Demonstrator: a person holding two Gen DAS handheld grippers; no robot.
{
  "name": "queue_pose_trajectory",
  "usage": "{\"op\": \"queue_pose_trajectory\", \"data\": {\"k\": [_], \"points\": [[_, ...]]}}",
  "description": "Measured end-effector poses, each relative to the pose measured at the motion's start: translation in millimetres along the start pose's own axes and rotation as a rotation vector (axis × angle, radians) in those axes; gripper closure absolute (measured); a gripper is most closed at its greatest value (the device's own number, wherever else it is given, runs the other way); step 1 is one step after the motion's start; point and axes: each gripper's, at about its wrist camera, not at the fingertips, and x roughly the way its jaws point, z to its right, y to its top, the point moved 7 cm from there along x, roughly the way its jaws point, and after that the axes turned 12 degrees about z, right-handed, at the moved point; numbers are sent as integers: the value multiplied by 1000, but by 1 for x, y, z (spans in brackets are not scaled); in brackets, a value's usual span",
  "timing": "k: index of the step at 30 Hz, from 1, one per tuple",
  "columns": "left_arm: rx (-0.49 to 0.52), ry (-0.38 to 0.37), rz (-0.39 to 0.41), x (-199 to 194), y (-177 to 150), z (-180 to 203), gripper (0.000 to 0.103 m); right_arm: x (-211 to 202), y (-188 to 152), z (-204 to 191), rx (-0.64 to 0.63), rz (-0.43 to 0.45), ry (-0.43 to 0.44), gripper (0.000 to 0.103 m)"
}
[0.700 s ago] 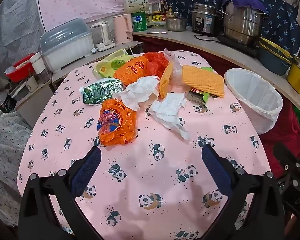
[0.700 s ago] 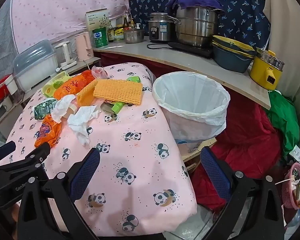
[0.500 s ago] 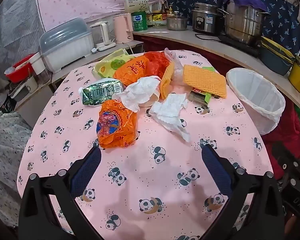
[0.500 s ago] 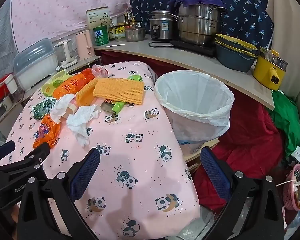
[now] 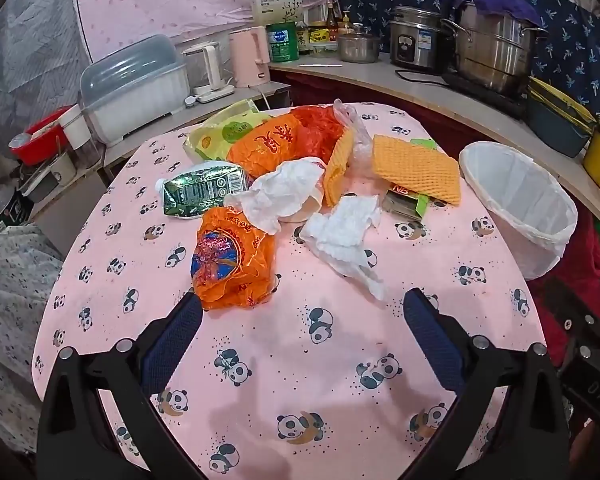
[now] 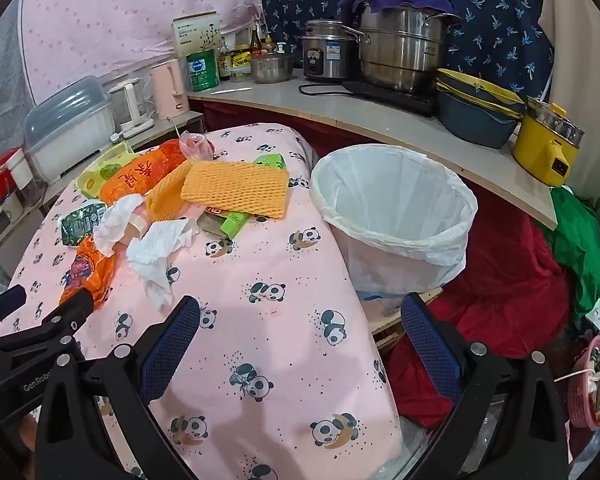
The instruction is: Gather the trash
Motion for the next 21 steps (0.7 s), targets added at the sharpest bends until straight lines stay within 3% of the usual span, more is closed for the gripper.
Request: {"op": "queue_pose_trajectory", "data": {"k": [21], "points": [[23,-23,12,1,4,8,7,1,4,9,20,15,-14,7]]}}
